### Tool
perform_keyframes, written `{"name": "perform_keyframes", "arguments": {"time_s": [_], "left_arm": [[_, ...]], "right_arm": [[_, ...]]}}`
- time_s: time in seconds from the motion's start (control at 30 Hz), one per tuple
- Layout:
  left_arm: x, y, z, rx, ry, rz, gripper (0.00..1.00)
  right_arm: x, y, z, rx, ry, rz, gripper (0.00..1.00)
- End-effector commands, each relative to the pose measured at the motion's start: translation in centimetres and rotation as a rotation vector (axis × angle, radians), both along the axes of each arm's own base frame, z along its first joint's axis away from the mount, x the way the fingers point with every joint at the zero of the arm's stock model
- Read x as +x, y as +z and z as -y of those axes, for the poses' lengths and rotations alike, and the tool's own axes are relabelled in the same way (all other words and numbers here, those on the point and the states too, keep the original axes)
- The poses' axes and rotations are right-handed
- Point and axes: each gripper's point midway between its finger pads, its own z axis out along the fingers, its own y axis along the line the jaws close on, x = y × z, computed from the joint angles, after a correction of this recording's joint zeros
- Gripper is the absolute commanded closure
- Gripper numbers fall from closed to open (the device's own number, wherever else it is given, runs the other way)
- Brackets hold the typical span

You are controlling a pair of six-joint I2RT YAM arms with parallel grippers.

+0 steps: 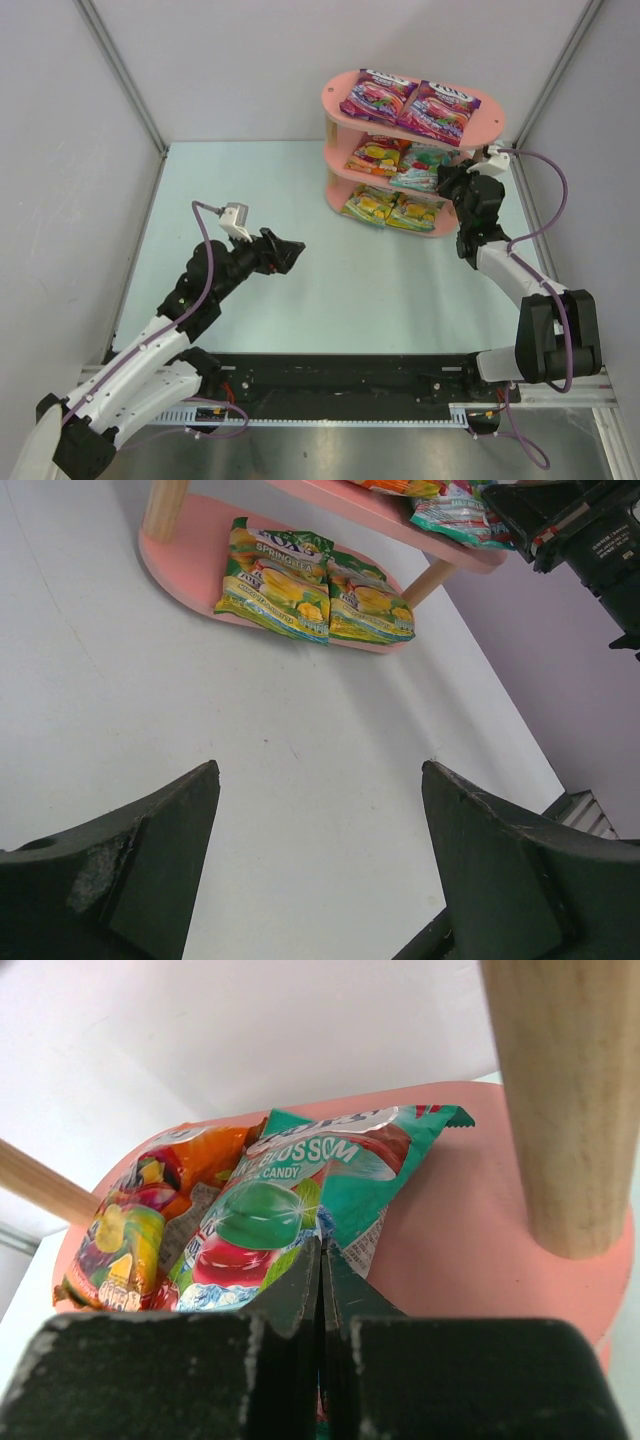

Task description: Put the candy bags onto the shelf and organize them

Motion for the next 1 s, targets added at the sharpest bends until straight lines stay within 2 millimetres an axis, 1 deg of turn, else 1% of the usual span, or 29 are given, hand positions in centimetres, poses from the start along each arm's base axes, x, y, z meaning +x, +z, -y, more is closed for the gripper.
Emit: {"name": "perform_keyframes", "arguments": {"time_s": [0.0, 0.17, 0.33, 0.67, 0.93, 0.97], "left_arm": [[-0.2, 0.3, -0.5, -0.020, 0.016, 0.002, 0.13], [-0.2, 0.2, -0.3, -0.024, 0.011, -0.001, 0.13], [-0.1, 0.3, -0.1, -0.028, 0.005, 0.000, 0.13], [-0.3, 0.4, -0.3, -0.031, 0.008, 0.004, 0.13], [-0.2, 0.3, -0.3, -0.031, 0.010, 0.000, 0.14], [-0.3, 0.3, -0.3, -0.031, 0.008, 0.000, 0.14]], "right_arm": [[-0.2, 1.2, 1.5, 0.010, -0.066, 0.029, 1.00], [-0.4, 1.2, 2.5, 0.012, -0.070, 0.027, 1.00], [-0.4, 1.2, 2.6, 0.012, -0.053, 0.026, 1.00], [-0.3, 0.6, 1.7, 0.013, -0.001, 0.015, 1.00], [-0.2, 0.6, 1.5, 0.013, 0.012, 0.019, 1.00], [-0.3, 0.5, 0.8, 0.014, 0.050, 0.017, 1.00]]}}
